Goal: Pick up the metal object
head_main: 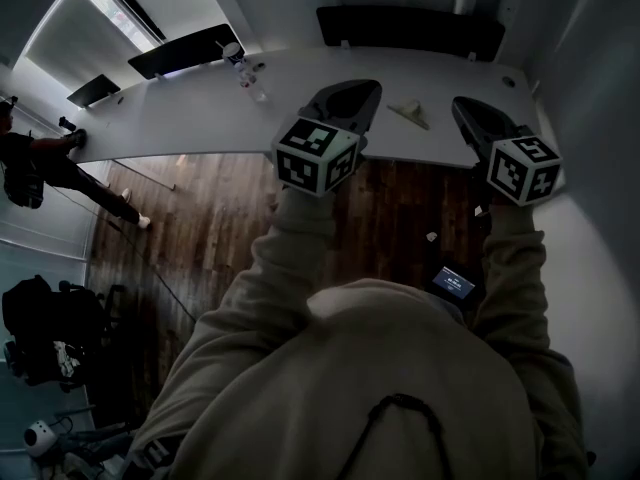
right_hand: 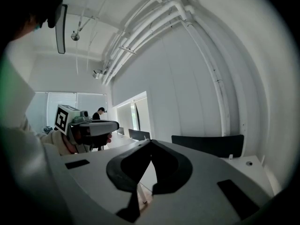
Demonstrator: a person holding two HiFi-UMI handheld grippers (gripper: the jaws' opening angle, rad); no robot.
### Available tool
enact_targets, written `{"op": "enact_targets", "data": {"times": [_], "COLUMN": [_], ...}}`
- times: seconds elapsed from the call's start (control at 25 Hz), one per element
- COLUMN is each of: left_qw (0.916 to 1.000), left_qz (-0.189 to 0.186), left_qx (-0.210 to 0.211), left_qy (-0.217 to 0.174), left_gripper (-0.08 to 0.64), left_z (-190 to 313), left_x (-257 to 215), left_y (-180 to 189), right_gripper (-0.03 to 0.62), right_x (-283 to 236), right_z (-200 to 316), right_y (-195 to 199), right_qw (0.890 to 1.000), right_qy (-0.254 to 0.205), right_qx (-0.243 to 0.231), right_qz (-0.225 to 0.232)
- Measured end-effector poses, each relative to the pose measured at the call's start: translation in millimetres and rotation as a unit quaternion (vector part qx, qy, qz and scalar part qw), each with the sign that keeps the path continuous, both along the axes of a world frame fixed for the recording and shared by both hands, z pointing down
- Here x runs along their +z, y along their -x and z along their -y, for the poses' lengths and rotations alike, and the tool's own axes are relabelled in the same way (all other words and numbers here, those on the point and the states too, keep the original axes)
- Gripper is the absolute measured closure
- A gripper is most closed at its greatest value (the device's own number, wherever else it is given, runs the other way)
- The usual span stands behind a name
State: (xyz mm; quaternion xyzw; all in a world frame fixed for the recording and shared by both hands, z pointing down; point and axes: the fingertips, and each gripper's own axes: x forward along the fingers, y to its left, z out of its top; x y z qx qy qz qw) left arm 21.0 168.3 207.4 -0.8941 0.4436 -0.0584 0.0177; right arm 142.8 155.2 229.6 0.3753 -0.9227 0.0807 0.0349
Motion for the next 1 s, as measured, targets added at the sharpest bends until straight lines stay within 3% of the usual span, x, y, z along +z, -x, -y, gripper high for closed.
{"op": "enact_targets", "data": {"times": [0.12,0.32,0.68,1.0], "left_qw": [0.9998,0.9991,0.9987,0.9952], "left_qz": [0.016,0.033,0.020,0.003], "left_qx": [0.009,0.021,0.045,0.094], "left_qy": [-0.002,0.013,-0.013,-0.027], "left_gripper": [0.565,0.565,0.565,0.565], "left_z": [-1,4,50,80], "left_x": [6,26,16,21], "left_y": [-19,-35,-59,-71], "right_gripper": [0.572,0.572,0.572,0.571], "right_x": [9,25,49,57], "right_z": [0,6,34,53], "right_y": [2,-13,-52,-42], "right_qw": [1.000,1.000,0.999,0.999], "right_qy": [0.012,0.023,0.036,0.028], "right_qx": [-0.019,-0.009,0.035,0.028], "right_qz": [0.004,0.007,0.003,-0.007]}}
